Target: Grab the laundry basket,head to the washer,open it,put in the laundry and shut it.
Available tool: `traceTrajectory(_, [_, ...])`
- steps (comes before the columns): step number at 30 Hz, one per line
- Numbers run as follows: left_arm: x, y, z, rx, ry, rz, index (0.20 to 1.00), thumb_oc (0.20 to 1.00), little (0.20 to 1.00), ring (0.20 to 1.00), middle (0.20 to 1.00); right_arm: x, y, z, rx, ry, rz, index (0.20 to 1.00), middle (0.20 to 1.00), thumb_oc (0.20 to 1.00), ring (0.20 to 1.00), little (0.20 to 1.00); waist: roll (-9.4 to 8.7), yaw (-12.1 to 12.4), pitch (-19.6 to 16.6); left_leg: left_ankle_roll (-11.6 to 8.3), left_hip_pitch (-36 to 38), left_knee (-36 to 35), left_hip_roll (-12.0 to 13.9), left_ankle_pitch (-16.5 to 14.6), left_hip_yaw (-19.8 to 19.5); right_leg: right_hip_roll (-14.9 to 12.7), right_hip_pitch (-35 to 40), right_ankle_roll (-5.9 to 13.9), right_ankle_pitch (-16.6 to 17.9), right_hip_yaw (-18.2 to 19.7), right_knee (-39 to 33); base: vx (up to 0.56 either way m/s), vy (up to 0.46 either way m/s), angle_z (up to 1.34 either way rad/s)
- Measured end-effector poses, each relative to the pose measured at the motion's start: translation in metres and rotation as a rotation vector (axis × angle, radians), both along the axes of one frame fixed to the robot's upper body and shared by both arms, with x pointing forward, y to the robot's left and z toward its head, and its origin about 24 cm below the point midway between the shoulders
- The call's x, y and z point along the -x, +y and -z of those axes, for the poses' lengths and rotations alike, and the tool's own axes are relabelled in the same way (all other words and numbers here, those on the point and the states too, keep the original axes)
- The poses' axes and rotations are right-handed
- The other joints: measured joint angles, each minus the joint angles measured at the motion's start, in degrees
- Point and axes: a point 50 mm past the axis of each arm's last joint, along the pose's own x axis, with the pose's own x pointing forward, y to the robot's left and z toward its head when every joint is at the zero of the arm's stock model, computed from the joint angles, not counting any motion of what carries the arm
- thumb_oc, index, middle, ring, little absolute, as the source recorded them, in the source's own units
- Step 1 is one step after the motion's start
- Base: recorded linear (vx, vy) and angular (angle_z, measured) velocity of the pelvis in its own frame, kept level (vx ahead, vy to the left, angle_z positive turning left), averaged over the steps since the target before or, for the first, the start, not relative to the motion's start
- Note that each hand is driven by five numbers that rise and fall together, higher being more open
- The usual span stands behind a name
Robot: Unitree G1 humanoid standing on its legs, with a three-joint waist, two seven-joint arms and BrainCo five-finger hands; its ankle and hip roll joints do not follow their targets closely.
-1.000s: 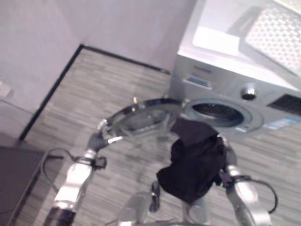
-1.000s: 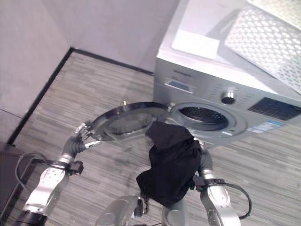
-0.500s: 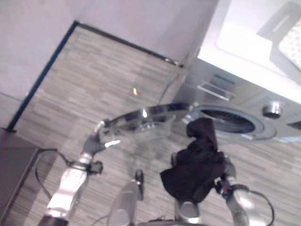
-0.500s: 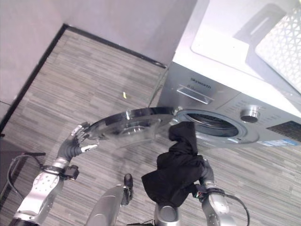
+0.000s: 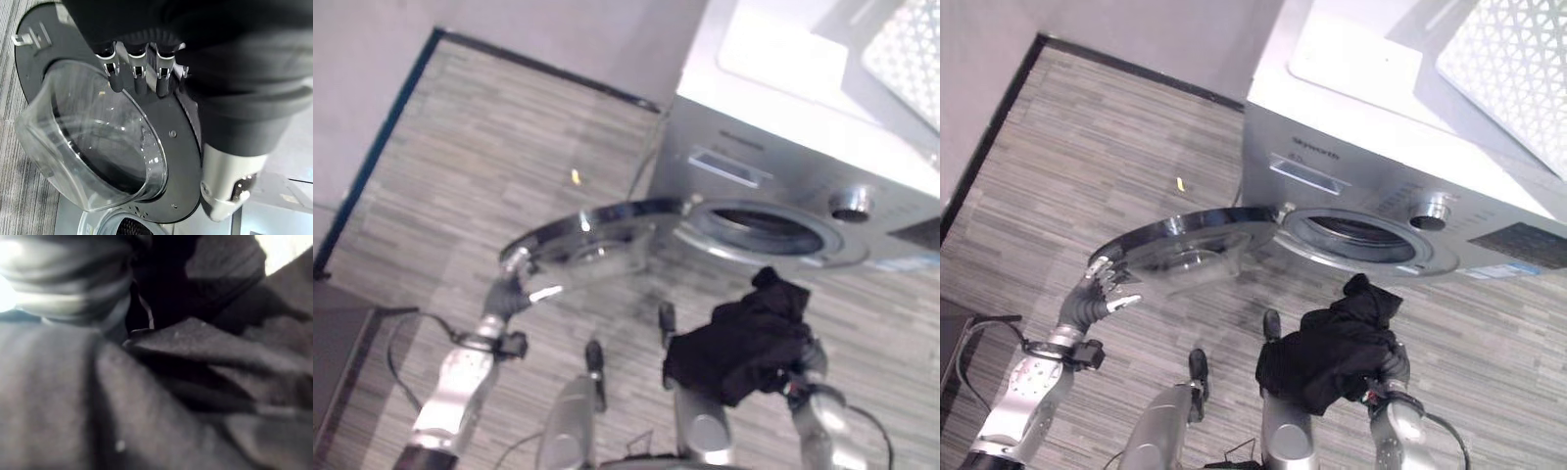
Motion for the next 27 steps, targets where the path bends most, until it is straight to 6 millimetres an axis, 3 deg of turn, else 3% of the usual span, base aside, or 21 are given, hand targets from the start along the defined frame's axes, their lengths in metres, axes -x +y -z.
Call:
traceTrajectory(6, [-0.006,-0.008,-0.006,0.053,-0.046,0.01,1.0,1.0,1.0,1.0,1.0,-0.036,0.006,-0.023,0.005,-0.115,0.025,0.2,0.2,0.2,0.2,0.2,3.54,1.08,2.66,-0.99,-0.08,-3.15,0.54,2.13,-1.51,0.48,-0.33,-0.96,0.59,-1.56,-1.03,-0.02,-0.073,0.1])
traceTrajectory(10, [-0.012,-0.014,-0.012,0.06,-0.074,0.033,1.0,1.0,1.0,1.0,1.0,-0.048,0.008,-0.029,0.009,-0.143,0.044,0.2,0.2,0.2,0.2,0.2,4.84,2.37,3.46,-1.47,-0.71,-5.42,0.69,3.67,-2.54,0.58,-1.08,-1.46,0.96,-2.82,-1.67,-0.03,-0.051,0.15])
traceTrajectory(14, [-0.013,-0.02,-0.005,0.061,-0.043,0.054,1.0,1.0,1.0,1.0,1.0,-0.065,0.029,-0.033,-0.011,-0.162,-0.006,0.2,0.2,0.2,0.2,0.2,5.76,3.29,3.97,-2.15,-2.6,-7.73,0.73,5.51,-4.08,0.54,-3.13,-2.06,1.39,-4.3,-2.02,-0.03,-0.061,0.18])
traceTrajectory(16, [-0.013,-0.021,-0.004,0.06,-0.038,0.056,1.0,1.0,1.0,1.0,1.0,-0.067,0.03,-0.035,-0.012,-0.174,-0.006,0.2,0.2,0.2,0.2,0.2,6.12,3.5,4.15,-2.16,-3.11,-7.96,0.75,5.8,-4.38,0.48,-3.51,-2.08,1.4,-4.68,-2.03,-0.01,-0.038,0.12])
traceTrajectory(21, [-0.013,-0.017,0.003,0.054,-0.009,0.037,1.0,1.0,1.0,1.0,1.0,-0.076,0.007,-0.05,-0.036,-0.242,0.154,0.2,0.2,0.2,0.2,0.2,7.3,4.65,4.69,-2.31,-3.41,-10.97,0.54,7.76,-5.07,0.21,-4.93,-2.18,1.47,-5.25,-2.04,-0.02,-0.026,0.07])
traceTrajectory(24, [-0.015,-0.016,0.002,0.05,-0.014,0.024,1.0,1.0,1.0,1.0,1.0,-0.09,-0.015,-0.077,-0.024,-0.323,0.293,0.2,0.2,0.2,0.2,0.2,7.92,5.05,4.88,-2.5,-5.22,-12.11,0.45,8.9,-5.46,0.06,-7.05,-2.42,1.74,-5.71,-2.03,0.01,-0.041,0.08])
traceTrajectory(27, [-0.017,-0.019,0.003,0.053,-0.014,0.029,1.0,1.0,1.0,1.0,1.0,-0.087,-0.034,-0.094,0.014,-0.38,0.376,0.2,0.2,0.2,0.2,0.2,8.69,5.79,5.24,-2.64,-5.35,-12.55,0.73,9.24,-5.64,0.28,-7.09,-2.58,1.83,-6.26,-2.11,0.0,-0.046,0.07])
